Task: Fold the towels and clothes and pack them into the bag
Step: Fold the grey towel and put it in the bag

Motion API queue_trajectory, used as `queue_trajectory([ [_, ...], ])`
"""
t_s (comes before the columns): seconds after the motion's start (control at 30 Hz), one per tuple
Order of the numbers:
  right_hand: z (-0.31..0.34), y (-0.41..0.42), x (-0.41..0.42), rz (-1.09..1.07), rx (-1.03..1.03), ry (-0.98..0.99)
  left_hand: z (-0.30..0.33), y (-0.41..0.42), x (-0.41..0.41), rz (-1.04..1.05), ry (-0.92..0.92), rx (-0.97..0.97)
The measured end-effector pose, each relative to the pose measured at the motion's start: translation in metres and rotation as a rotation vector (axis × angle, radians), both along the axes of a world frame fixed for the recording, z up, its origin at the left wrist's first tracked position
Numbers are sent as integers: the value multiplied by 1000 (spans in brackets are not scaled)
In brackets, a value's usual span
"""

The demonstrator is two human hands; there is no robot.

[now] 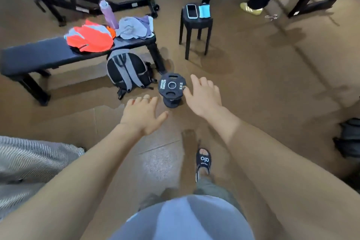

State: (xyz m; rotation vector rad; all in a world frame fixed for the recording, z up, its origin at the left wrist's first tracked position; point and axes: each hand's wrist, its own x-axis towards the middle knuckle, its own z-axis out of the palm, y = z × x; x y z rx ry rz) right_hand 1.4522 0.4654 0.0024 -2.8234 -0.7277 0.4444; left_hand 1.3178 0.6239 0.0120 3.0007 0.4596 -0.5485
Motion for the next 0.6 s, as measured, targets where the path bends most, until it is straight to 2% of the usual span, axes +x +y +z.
queue_trajectory([
  [0.33,8,131,198,242,-16,-23,13,95,152,217,-26,-36],
  [0.6,-27,303,304,292,-40,-32,-30,261,253,307,-33,-101],
])
